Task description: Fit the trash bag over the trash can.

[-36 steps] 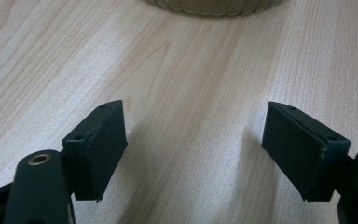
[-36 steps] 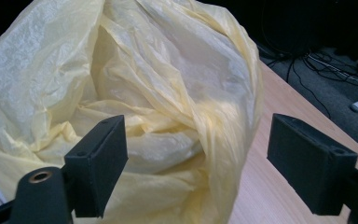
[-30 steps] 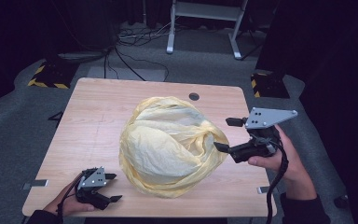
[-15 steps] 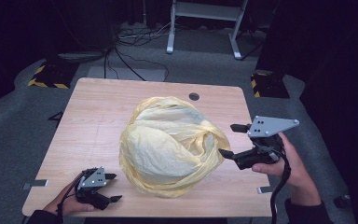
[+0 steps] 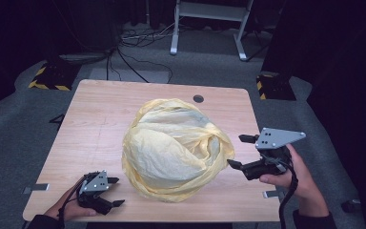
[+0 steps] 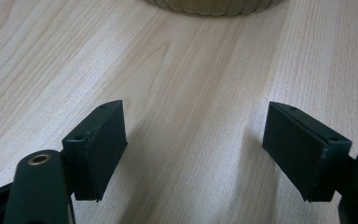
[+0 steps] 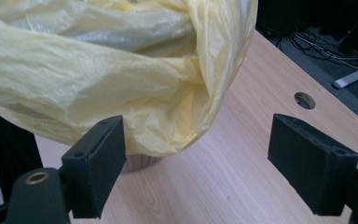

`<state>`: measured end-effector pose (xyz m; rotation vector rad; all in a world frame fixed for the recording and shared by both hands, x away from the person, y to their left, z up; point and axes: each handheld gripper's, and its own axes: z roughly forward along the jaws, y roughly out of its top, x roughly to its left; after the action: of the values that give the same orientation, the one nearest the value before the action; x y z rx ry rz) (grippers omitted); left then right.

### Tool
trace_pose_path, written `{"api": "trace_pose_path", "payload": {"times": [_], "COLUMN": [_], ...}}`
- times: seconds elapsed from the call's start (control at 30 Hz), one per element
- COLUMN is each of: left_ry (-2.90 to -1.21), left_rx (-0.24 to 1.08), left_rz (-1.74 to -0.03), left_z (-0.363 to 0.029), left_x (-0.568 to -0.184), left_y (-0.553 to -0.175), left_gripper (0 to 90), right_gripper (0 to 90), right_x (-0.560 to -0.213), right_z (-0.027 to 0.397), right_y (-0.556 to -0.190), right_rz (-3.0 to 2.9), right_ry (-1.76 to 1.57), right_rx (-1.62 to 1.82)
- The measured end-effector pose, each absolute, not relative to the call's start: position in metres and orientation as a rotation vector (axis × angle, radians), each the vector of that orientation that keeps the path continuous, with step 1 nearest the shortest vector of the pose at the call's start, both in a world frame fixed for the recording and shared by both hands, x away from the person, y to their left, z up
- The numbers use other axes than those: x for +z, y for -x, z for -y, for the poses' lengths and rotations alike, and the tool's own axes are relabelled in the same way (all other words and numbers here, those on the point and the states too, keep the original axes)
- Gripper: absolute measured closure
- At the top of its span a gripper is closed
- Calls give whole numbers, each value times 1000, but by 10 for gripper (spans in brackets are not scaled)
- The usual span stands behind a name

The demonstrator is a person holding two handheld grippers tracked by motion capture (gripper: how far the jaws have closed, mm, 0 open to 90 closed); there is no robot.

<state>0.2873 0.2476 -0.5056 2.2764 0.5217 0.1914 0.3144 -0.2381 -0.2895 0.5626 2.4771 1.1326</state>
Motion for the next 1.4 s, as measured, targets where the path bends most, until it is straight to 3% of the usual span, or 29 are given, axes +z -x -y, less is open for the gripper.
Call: {"api": "trace_pose_path", "payload": {"times": [1.4], "left_ry": [-2276], "left_rx": [185], "left_rz": [-521], "left_z": [-248], "left_x": [-506], "left_y": [-287], "left_gripper": [212], "right_gripper": [204], "right_x": [-417], "right_z": [251], "right_y": [-333], "right_rz": [-2517], "right_ry": [-684], "right_rx": [809]}}
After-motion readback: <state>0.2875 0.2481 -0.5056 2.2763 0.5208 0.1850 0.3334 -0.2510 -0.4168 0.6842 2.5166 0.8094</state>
